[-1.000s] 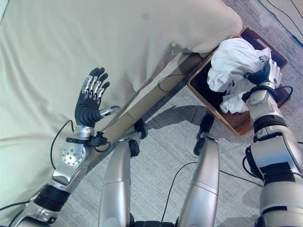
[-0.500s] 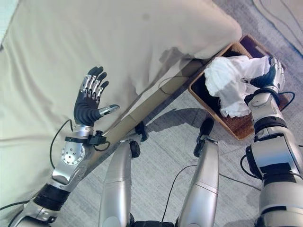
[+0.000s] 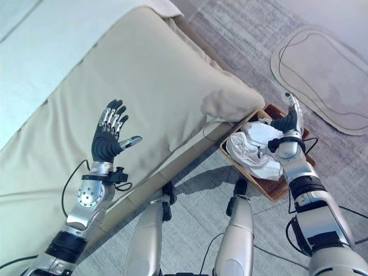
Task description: Pick up clothes into the bucket
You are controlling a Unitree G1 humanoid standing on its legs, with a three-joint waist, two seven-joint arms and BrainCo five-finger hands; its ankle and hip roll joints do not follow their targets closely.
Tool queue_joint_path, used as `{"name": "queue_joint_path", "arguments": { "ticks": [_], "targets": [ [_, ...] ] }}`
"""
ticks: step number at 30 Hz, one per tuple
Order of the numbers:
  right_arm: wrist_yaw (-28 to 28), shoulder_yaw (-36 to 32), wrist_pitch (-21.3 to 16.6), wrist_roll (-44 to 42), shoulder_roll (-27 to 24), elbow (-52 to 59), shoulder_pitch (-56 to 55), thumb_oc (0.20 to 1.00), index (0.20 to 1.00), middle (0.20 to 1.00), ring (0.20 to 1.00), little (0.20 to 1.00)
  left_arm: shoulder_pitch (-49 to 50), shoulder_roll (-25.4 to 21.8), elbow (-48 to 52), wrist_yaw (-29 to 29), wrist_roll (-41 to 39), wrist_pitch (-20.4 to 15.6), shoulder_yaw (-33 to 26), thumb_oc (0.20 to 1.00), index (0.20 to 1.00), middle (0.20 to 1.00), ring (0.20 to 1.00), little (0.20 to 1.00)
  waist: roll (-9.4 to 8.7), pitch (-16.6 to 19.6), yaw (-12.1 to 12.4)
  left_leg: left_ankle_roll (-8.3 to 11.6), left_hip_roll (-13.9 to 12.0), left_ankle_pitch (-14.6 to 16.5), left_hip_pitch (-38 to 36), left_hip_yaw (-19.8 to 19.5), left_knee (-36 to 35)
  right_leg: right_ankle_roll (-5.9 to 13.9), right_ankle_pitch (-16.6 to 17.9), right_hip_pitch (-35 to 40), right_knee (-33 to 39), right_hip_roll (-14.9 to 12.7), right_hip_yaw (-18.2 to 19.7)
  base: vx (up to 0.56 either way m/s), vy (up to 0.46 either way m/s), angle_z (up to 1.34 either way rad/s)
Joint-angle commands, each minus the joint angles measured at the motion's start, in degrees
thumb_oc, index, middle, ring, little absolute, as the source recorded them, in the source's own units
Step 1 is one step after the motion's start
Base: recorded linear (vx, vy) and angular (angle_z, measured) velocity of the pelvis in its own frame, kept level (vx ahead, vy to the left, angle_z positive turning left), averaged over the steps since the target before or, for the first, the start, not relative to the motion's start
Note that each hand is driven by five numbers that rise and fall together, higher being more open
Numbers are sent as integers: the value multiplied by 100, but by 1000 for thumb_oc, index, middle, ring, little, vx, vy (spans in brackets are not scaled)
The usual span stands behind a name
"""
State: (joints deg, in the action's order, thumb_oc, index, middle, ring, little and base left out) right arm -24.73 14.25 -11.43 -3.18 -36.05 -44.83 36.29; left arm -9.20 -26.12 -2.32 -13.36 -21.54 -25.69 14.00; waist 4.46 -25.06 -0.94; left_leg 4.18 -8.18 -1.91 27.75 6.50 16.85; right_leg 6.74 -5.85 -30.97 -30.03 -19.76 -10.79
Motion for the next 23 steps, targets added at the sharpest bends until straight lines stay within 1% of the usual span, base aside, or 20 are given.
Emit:
{"name": "queue_joint_path", "arguments": {
  "ticks": [1, 2, 3, 4, 5, 6, 7, 8, 10, 11, 15, 17, 20, 21, 23],
  "targets": [
    [49, -403, -432, 61, 343, 640, -481, 1000, 1000, 1000, 1000, 1000, 286, -67, -52, 173, 19, -284, -356, 1000, 1000, 1000, 1000, 1000, -201, 297, -127, 65, 34, 215, -440, -217, -205, 243, 838, 837, 1486, 138, -42, 108, -38, 11],
    [50, -409, -428, 63, 346, 649, -493, 1000, 1000, 1000, 1000, 1000, 291, -70, -49, 175, 17, -284, -354, 1000, 1000, 1000, 1000, 1000, -201, 288, -129, 66, 35, 209, -462, -220, -220, 243, 842, 864, 1500, 139, -51, 154, -48, 12],
    [126, -543, -544, 24, 539, 1041, -901, 1000, 1000, 1000, 1000, 1000, 408, -32, -168, 262, -33, -276, -443, 1000, 1000, 1000, 1000, 1000, -226, 418, -119, 93, 15, 121, -747, -227, -505, 269, 870, 1131, 1701, 173, -135, 73, -18, 6],
    [127, -549, -540, 25, 541, 1052, -911, 1000, 1000, 1000, 1000, 1000, 411, -36, -167, 263, -34, -276, -441, 1000, 1000, 1000, 1000, 1000, -230, 425, -122, 88, 25, 85, -748, -230, -537, 267, 901, 1137, 1734, 170, -143, 180, -45, 9],
    [284, -690, -676, -64, 773, 1532, -1406, 1000, 1000, 1000, 1000, 1000, 482, 25, -269, 383, -61, -240, -487, 1000, 1000, 1000, 1000, 1000, -286, 572, -118, 122, -4, 9, -1105, -249, -846, 303, 897, 1492, 1927, 236, -249, 148, -25, 13],
    [337, -782, -747, -204, 933, 1672, -1619, 1000, 1000, 1000, 1000, 1000, 524, 56, -307, 446, -85, -218, -500, 1000, 1000, 1000, 1000, 1000, -310, 652, -121, 137, -22, -36, -1262, -249, -988, 321, 909, 1649, 2021, 257, -309, 148, -25, 17],
    [338, -788, -744, -204, 936, 1680, -1627, 1000, 1000, 1000, 1000, 1000, 525, 52, -306, 447, -87, -218, -498, 1000, 1000, 1000, 1000, 1000, -314, 659, -124, 132, -14, -67, -1258, -253, -1013, 319, 938, 1652, 2050, 254, -317, 133, 27, 14],
    [616, -868, -867, -536, 1195, 1908, -1995, 1000, 1000, 1000, 1000, 1000, 651, 145, -358, 582, -117, -139, -510, 1000, 1000, 1000, 1000, 1000, -342, 814, -158, 124, -21, -107, -1518, -239, -1217, 343, 942, 1908, 2167, 282, -374, 88, 27, 7],
    [712, -884, -869, -510, 1248, 2066, -2188, 1000, 1000, 1000, 1000, 1000, 735, 170, -362, 612, -70, -123, -552, 1000, 1000, 1000, 1000, 1000, -373, 871, -176, 116, -18, -115, -1668, -238, -1309, 359, 941, 2025, 2203, 303, -385, 118, 25, 7],
    [875, -877, -886, -520, 1370, 2256, -2493, 1000, 1000, 1000, 1000, 1000, 838, 246, -385, 635, 32, -100, -625, 1000, 1000, 1000, 1000, 1000, -426, 1001, -202, 107, -24, -104, -1872, -218, -1395, 377, 923, 2208, 2243, 312, -426, 128, 28, 5],
    [918, -886, -814, -391, 1511, 2381, -2883, 1000, 1000, 1000, 1000, 1000, 975, 339, -425, 632, 178, -58, -704, 1000, 1000, 1000, 1000, 1000, -500, 1216, -207, 112, -31, -97, -2168, -163, -1537, 410, 937, 2528, 2465, 371, -461, 71, 12, 2],
    [1013, -912, -818, -700, 1744, 2353, -3117, 1000, 1000, 1000, 1000, 1000, 1078, 455, -459, 685, 73, -8, -700, 1000, 1000, 1000, 1000, 1000, -536, 1373, -208, 128, -50, -129, -2349, -112, -1691, 433, 994, 2696, 2652, 411, -478, 70, 16, -1],
    [1080, -814, -791, -707, 1913, 2370, -3391, 1000, 1000, 1000, 1000, 1000, 1279, 516, -559, 715, 232, 43, -728, 1000, 1000, 1000, 1000, 1000, -580, 1567, -186, 159, -93, -146, -2551, -24, -1845, 444, 1067, 2867, 2892, 487, -493, 54, 15, -9],
    [1207, -726, -796, -894, 2043, 2402, -3559, 1000, 1000, 1000, 1000, 1000, 1429, 612, -579, 722, 207, 70, -761, 1000, 1000, 1000, 1000, 1000, -615, 1660, -169, 194, -133, -172, -2678, 50, -1966, 439, 1105, 2981, 3059, 544, -523, 40, 3, -15],
    [1303, -674, -796, -1015, 2085, 2403, -3638, 1000, 1000, 1000, 1000, 1000, 1501, 651, -598, 725, 213, 77, -786, 1000, 1000, 1000, 1000, 1000, -627, 1700, -159, 208, -151, -182, -2733, 70, -2020, 444, 1120, 3029, 3133, 570, -523, 20, 7, -12]
  ]
}}
